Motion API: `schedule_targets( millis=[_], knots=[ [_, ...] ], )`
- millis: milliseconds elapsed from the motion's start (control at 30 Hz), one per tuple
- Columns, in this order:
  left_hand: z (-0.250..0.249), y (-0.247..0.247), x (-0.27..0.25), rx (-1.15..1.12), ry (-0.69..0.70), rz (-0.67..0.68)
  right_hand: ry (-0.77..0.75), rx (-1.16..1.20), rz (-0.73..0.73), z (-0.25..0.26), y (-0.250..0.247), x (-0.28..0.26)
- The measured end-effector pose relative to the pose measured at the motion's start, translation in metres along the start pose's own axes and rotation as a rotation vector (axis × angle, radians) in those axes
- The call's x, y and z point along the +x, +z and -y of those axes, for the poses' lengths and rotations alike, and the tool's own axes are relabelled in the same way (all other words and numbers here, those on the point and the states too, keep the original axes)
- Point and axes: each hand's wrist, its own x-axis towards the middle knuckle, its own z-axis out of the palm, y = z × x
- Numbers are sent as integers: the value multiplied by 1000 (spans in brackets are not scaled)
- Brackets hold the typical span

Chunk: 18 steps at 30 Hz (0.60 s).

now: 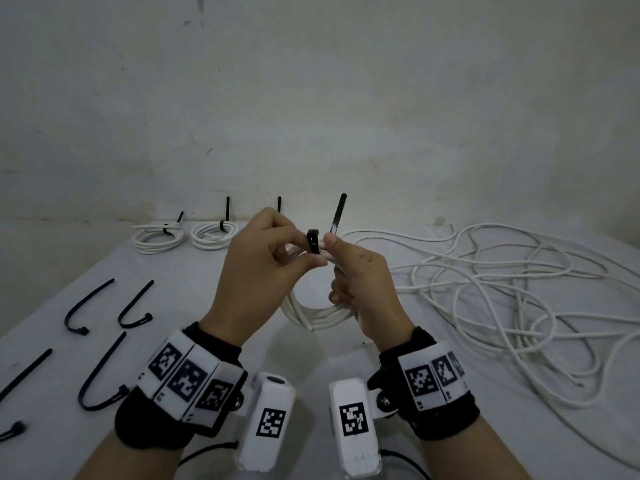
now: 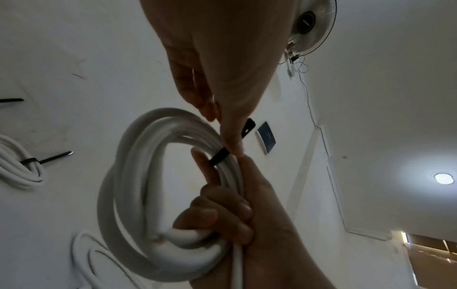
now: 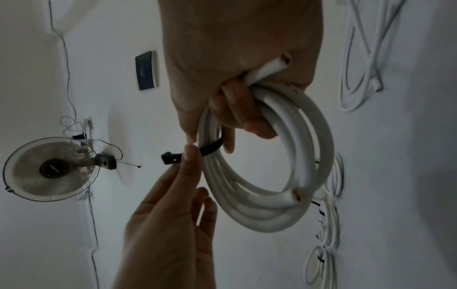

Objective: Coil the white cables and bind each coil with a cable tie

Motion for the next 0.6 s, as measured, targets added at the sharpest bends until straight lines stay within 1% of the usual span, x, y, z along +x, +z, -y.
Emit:
schedule_targets(
  millis=[67,167,300,433,600],
  knots=[
    [4,2,2,1,-26,-11,13,20,18,2,-1,1],
    [12,10,-1,-139,-184,35,27,4,24,4,-2,1],
    [23,20,-8,-255,-244,55,31,-22,9,-1,1,-1],
    [29,24,-11,-428,-353,106,39,-64,-3,-5,5,-2],
    [37,24,-19,-650,-374,10,35,-73,21,-10,12,-6]
  ],
)
